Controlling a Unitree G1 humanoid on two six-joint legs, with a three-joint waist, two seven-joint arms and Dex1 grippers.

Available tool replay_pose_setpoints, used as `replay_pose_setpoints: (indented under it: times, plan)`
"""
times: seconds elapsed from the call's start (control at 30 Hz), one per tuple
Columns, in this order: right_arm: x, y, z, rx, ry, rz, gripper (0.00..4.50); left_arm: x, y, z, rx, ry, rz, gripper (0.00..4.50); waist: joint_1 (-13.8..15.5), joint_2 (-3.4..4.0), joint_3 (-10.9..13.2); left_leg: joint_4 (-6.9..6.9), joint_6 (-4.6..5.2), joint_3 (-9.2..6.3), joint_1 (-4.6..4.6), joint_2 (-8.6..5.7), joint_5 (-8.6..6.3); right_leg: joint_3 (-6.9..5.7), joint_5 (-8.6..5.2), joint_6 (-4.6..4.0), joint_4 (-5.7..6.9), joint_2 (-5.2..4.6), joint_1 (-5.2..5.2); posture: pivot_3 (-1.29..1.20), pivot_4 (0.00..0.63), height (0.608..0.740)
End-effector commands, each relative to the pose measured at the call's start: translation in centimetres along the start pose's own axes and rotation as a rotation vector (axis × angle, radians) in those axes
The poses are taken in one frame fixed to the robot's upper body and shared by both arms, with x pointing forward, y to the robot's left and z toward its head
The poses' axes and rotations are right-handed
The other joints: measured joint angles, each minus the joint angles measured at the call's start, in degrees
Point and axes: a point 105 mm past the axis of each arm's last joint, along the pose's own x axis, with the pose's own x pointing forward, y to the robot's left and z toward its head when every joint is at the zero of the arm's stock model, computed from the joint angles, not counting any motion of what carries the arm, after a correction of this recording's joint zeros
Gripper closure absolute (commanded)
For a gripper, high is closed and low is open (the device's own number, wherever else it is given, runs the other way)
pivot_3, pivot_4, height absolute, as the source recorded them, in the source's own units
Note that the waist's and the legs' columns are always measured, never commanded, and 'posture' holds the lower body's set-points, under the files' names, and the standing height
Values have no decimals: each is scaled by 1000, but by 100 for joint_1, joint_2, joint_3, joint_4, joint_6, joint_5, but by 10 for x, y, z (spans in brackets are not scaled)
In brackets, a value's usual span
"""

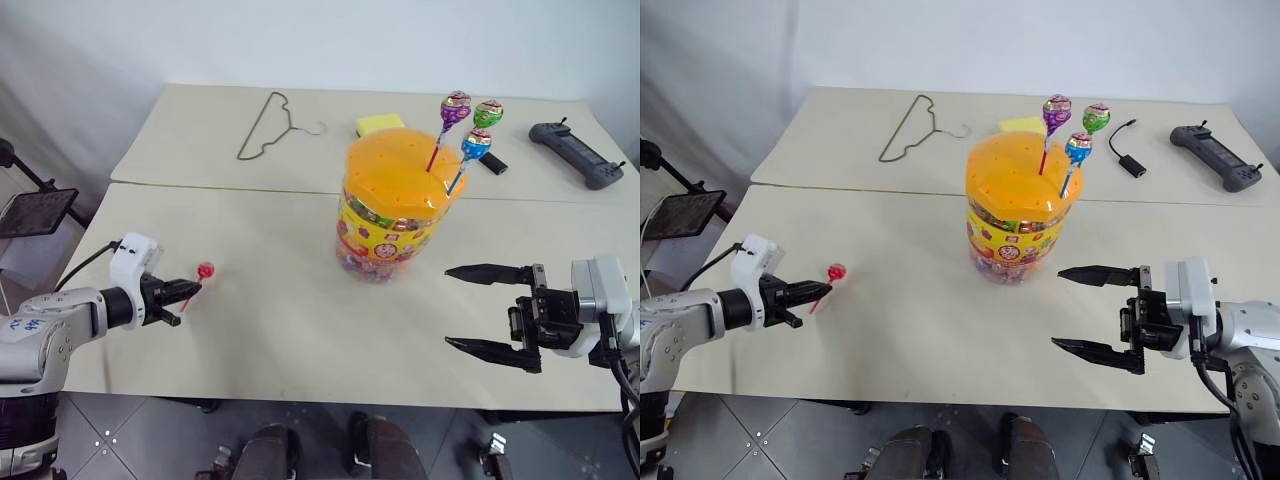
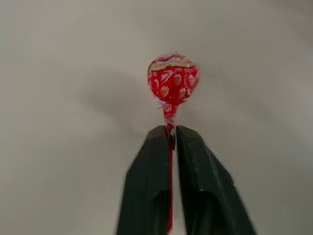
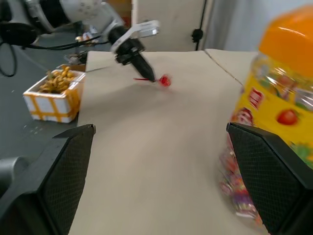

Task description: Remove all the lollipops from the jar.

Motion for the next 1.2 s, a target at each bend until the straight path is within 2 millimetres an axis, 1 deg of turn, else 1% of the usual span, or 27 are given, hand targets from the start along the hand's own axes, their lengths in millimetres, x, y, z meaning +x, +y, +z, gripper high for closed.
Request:
replay_pose_setpoints:
  times: [0.03, 0.07, 0.1, 0.13, 0.17, 0.2, 0.23, 0.27, 0.3, 0.33, 0.37, 0.43, 0.5, 0.53, 0.57, 0.6, 0.7, 0.8, 0.93, 1.03, 1.07, 1.13, 1.2]
  plan:
    - [-7, -7, 8, -27, -40, -93, 0, -8, -2, 14, 45, -84, -39, 2875, 4, 0, 0, 0, -4, -1, 1, 3, 1, -3, 0, 0, 4, 2, 0, 0, 150, 740]
    - [-9, -8, 10, 3, -51, -118, 0, -10, -2, 16, 60, -82, -58, 2595, 4, 1, 0, 0, -5, -1, 1, 4, 1, -5, 0, 0, 5, 2, -1, 0, 150, 740]
    - [-10, -15, 15, 23, -74, -176, 0, -14, 1, 22, 102, -94, -62, 2263, 3, 0, 0, 0, -5, 0, 1, 3, 1, -4, -1, -1, 5, 2, -2, 0, 150, 740]
    - [-11, -19, 18, 37, -91, -216, 0, -16, 4, 26, 132, -102, -63, 2058, 2, 1, 0, 0, -5, 1, 1, 3, 1, -4, -1, -1, 4, 1, -2, 0, 150, 740]
    - [-11, -25, 22, 45, -106, -261, 0, -19, 7, 33, 171, -131, -68, 1663, 1, 2, 0, 1, -5, 2, -1, 3, 1, -4, -1, -2, 2, 1, -3, 0, 150, 740]
    - [-11, -31, 27, 39, -124, -299, 0, -23, 6, 42, 198, -179, -111, 1346, 1, 3, 0, 1, -5, 3, -1, 2, 0, -2, -2, -4, -1, -1, -2, 0, 150, 740]
    - [-9, -36, 35, 18, -161, -331, 0, -28, -4, 54, 256, -247, -208, 1041, -2, 4, -1, 1, -5, 5, -1, 2, 0, -1, -4, -7, -5, -2, -2, 0, 150, 740]
    - [-7, -45, 42, -15, -191, -382, 0, -35, -18, 63, 318, -309, -334, 791, -9, 4, 0, 1, -5, 7, -1, 2, 0, -1, -5, -10, -7, -3, -2, 0, 150, 740]
    - [-6, -50, 46, -36, -211, -416, 0, -41, -27, 67, 363, -344, -419, 791, -14, 4, -1, 1, -5, 10, -2, 2, 0, -1, -8, -16, -11, -3, -4, 0, 150, 740]
    - [-4, -57, 46, -29, -200, -456, 0, -45, -34, 74, 397, -397, -472, 791, -15, 6, 0, 1, -6, 14, -7, 3, 0, -1, -9, -19, -13, -4, -9, 0, 150, 740]
    - [-3, -61, 45, -20, -185, -483, 0, -47, -37, 78, 413, -429, -496, 791, -19, 7, 0, 0, -9, 14, -7, 3, -1, -2, -9, -19, -11, -6, -12, 0, 150, 740]
    - [4, -63, 50, -32, -194, -480, 0, -50, -47, 93, 353, -510, -575, 791, -5, 8, 0, -9, -12, 13, -8, 3, -3, -5, -8, -18, -5, -6, -19, 0, 150, 740]
    - [15, -65, 56, -67, -212, -460, 0, -53, -68, 114, 314, -649, -699, 791, 6, 10, 1, -8, -9, 9, -11, 3, -2, -15, -7, -15, 8, -5, -23, 0, 150, 740]
    - [19, -67, 58, -77, -214, -454, 0, -54, -76, 121, 301, -702, -745, 791, 5, 10, 1, -5, 18, 9, -12, 2, 11, -19, -4, -10, 13, -2, -22, 0, 150, 740]
    - [22, -68, 57, -81, -207, -453, 0, -55, -84, 125, 280, -744, -798, 791, -2, 9, 1, 0, 23, 9, -14, 2, 13, -21, -2, -7, 21, 0, -17, 0, 150, 740]
    - [26, -67, 57, -85, -205, -441, 0, -55, -90, 126, 253, -758, -839, 791, -10, 9, 1, 3, 28, 12, -18, 2, 15, -21, 2, 0, 23, 4, -13, 0, 150, 740]
    - [31, -68, 55, -95, -191, -432, 0, -50, -98, 126, 211, -785, -891, 791, -37, 9, 1, 8, 42, 24, -17, -2, 20, -15, 9, 13, 18, 10, -8, 0, 150, 740]
    - [35, -68, 58, -91, -215, -417, 0, -47, -102, 127, 199, -822, -914, 791, -55, 9, 1, 11, 50, 30, -17, -1, 24, -12, 9, 13, 10, 19, -5, 0, 150, 740]
    - [33, -68, 57, -88, -216, -412, 0, -48, -104, 130, 162, -854, -935, 791, -57, 9, 1, 12, 51, 30, -15, 0, 29, -7, 9, 13, 11, 21, -2, 0, 150, 740]
    - [32, -69, 57, -89, -225, -415, 621, -49, -107, 131, 151, -865, -951, 761, -57, 9, 1, 13, 51, 30, -14, -1, 29, -5, 9, 13, 10, 19, 0, 0, 150, 740]
    - [33, -70, 57, -88, -228, -416, 901, -49, -107, 132, 144, -873, -956, 761, -57, 9, 1, 13, 51, 29, -14, -1, 29, -5, 9, 13, 11, 19, 0, 0, 150, 740]
    - [33, -71, 57, -88, -228, -417, 1549, -50, -109, 133, 138, -886, -965, 761, -57, 9, 1, 12, 51, 28, -14, -1, 29, -5, 9, 13, 11, 19, 0, 0, 150, 740]
    - [33, -71, 55, -86, -227, -417, 2312, -51, -110, 133, 137, -894, -974, 761, -57, 9, 1, 12, 51, 28, -14, -1, 29, -6, 9, 13, 10, 20, 0, 0, 150, 740]
